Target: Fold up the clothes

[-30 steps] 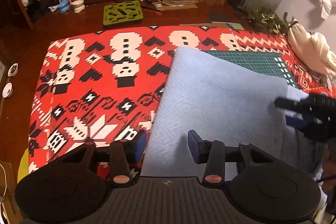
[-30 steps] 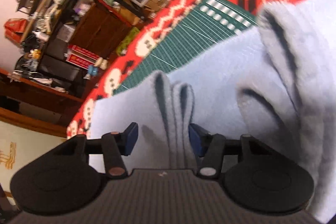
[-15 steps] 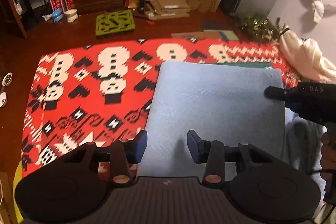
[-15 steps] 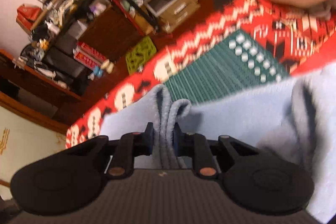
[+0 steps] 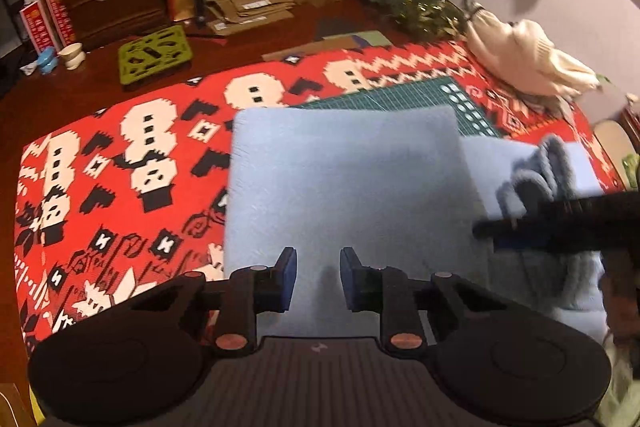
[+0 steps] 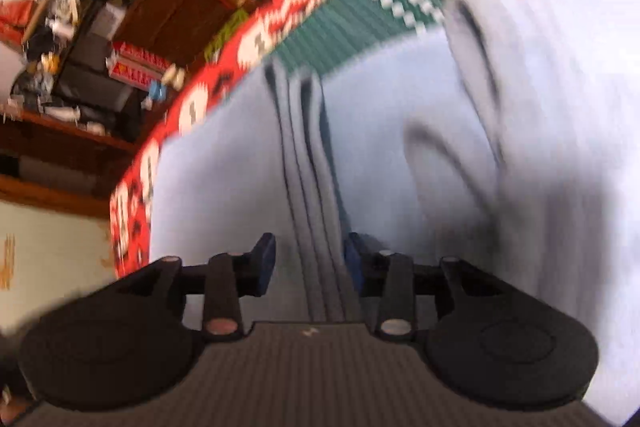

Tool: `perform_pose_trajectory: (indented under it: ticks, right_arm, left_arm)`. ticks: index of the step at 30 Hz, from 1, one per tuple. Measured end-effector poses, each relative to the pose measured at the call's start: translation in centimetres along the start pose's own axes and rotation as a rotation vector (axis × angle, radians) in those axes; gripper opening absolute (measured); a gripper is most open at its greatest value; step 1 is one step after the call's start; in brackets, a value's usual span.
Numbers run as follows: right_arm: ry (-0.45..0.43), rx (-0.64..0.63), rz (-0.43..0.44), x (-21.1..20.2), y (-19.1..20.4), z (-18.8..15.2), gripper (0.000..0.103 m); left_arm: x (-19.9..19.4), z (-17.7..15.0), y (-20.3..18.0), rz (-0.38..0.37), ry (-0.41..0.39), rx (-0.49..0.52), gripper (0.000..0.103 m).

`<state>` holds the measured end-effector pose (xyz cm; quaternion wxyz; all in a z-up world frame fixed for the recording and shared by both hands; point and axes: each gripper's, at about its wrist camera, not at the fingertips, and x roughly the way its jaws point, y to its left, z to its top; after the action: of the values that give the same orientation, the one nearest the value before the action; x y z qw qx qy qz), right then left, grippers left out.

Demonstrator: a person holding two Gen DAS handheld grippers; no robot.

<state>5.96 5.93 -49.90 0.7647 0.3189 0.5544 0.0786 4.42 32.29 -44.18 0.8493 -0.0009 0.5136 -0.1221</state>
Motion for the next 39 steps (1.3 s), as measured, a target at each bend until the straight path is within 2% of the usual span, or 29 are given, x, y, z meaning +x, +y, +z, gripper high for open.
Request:
perform_pose_trajectory:
  ticks: [4, 6, 7, 8, 9, 13, 15, 19, 24, 29, 31, 36, 39]
  right_arm:
    - [0.043, -0.01, -0.014, -1.1, 0.3, -3.8, 0.052]
    - [0.064, 0.011, -0.032, -1.1, 0.3, -5.3, 0.054]
    - [0.071, 0.023, -0.042, -1.1, 0.3, -5.9, 0.054]
    - [0.065, 0.032, -0.049, -1.3, 0.3, -6.5, 0.046]
    - [0.06, 0.045, -0.048, -1.4, 0.2, -6.9, 0.028]
    - [0.064, 0.117, -0.012, -2.1, -0.2, -7.7, 0.021]
    - [0.066, 0.129, 0.006, -2.6, -0.4, -8.0, 0.021]
    - [0.064, 0.139, 0.002, -2.4, -0.9, -7.9, 0.021]
    - [0.05, 0.053, -0.018, -2.0, -0.6, -8.2, 0.022]
    - [0.059, 0.026, -0.012, -2.8, -0.8, -8.7, 0.022]
    - [0.067, 0.001, -0.022, -3.4, -0.3, -8.7, 0.025]
    - [-0.01, -0.263, -0.063, -6.7, 3.4, -8.5, 0.024]
    - [-0.015, -0.376, -0.041, -6.1, 5.8, -8.3, 0.024]
  left_arm:
    - [-0.3, -0.9, -0.3, -0.028, 0.02, 0.002, 0.022]
    - [-0.4, -1.4, -0.5, -0.058, 0.036, 0.0, 0.012]
    - [-0.5, -1.7, -0.7, -0.071, 0.045, 0.004, 0.012]
    - [-0.5, -2.0, -0.9, -0.077, 0.051, 0.014, 0.012]
    - [-0.4, -2.3, -1.2, -0.075, 0.057, 0.024, 0.012]
    - [-0.5, -3.1, -1.7, -0.079, 0.069, 0.038, 0.012]
    - [-0.6, -3.3, -1.8, -0.08, 0.066, 0.038, 0.012]
    - [0.7, -4.0, -2.1, -0.059, 0.109, 0.051, 0.012]
    - [2.2, -5.5, -2.1, -0.025, 0.113, 0.048, 0.012]
    - [1.7, -6.0, -2.5, -0.009, 0.097, 0.048, 0.012]
    - [1.3, -5.9, -2.7, -0.007, 0.096, 0.049, 0.012]
    - [-0.9, -5.1, -2.4, 0.0, 0.018, 0.031, 0.012]
    - [-0.7, -4.9, -1.4, 0.017, 0.025, -0.002, 0.01]
